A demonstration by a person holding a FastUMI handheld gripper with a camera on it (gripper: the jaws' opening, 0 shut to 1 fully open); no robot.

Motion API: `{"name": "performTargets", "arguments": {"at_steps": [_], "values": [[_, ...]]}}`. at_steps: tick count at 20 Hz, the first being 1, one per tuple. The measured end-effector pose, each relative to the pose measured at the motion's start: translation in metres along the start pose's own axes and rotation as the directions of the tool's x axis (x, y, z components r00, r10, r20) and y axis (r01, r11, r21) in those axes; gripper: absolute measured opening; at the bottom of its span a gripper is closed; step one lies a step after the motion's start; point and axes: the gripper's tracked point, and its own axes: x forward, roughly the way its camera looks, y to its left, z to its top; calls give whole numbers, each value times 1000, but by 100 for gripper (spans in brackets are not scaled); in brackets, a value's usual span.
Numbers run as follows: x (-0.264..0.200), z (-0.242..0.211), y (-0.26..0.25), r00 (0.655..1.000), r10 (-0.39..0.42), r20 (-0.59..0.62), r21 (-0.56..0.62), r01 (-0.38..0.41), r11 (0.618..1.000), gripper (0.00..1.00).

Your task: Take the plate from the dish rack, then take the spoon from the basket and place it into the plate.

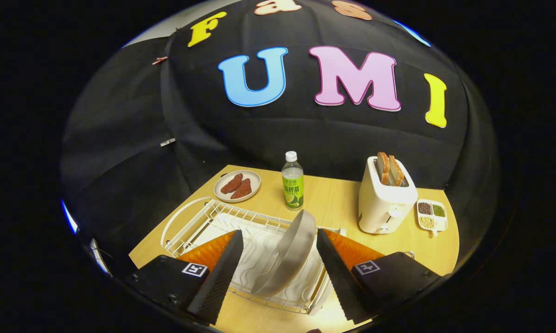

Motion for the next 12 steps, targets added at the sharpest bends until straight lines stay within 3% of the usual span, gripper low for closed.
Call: {"name": "performTargets", "arguments": {"at_steps": [4, 5, 6, 8, 11, 12], "values": [[26, -10, -13, 992, -54, -116, 137, 69, 988, 97], [30, -15, -19, 987, -76, -145, 155, 98, 983, 93], [34, -21, -24, 980, -94, -177, 166, 123, 978, 80], [43, -28, -31, 969, -122, -217, 172, 161, 972, 70], [52, -40, -39, 953, -154, -260, 160, 200, 967, 70], [53, -44, -36, 949, -148, -277, 167, 200, 966, 60]]}}
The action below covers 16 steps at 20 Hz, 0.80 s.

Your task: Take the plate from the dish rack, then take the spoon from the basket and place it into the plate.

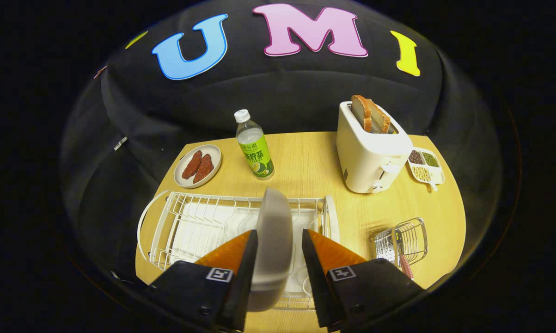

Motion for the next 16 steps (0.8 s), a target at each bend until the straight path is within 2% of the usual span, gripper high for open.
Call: {"name": "performTargets", "arguments": {"at_steps": [2, 4, 7, 11, 16], "values": [[7, -6, 4, 999, -7, -42, 15, 7, 1000, 45], [8, -4, 5, 999, -19, -50, 22, 20, 1000, 43], [5, -5, 11, 996, -62, -68, -28, 60, 998, 39], [2, 8, 24, 993, -114, -15, -120, 112, 986, 36], [-3, 23, 31, 989, -139, 40, -227, 145, 963, 36]]}}
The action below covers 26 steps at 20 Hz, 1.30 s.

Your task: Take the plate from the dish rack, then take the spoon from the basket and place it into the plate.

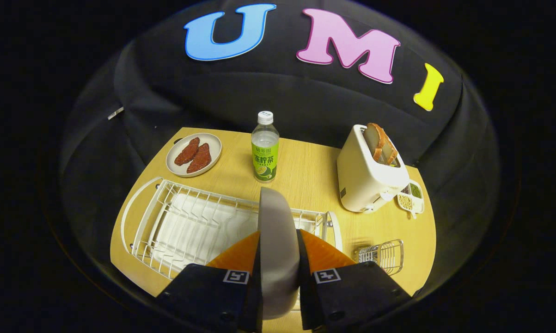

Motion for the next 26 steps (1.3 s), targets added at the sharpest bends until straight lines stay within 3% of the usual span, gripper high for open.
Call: {"name": "performTargets", "arguments": {"at_steps": [4, 12, 17, 22, 26], "values": [[3, -1, -14, 999, -37, -9, 2, 37, 999, 33], [-3, -5, -53, 995, -92, -44, 174, 98, 980, 31], [-19, -3, -59, 999, -42, -29, 235, 48, 971, 27], [-60, -9, -67, 996, 84, 39, 301, -92, 949, 27], [-96, -30, -84, 988, 129, 84, 304, -149, 941, 27]]}}
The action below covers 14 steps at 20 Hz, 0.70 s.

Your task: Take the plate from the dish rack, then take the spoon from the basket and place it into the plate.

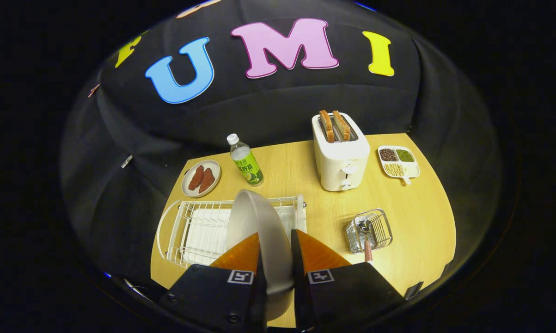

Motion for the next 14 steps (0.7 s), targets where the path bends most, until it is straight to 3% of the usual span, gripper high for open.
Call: {"name": "performTargets", "arguments": {"at_steps": [4, 7, 14], "values": [[-33, -16, -13, 997, 73, 0, 51, -73, 996, 27], [-47, -37, -39, 997, 77, -8, 41, -77, 996, 27], [-67, -111, -78, 969, 196, -150, 38, -192, 981, 27]]}}
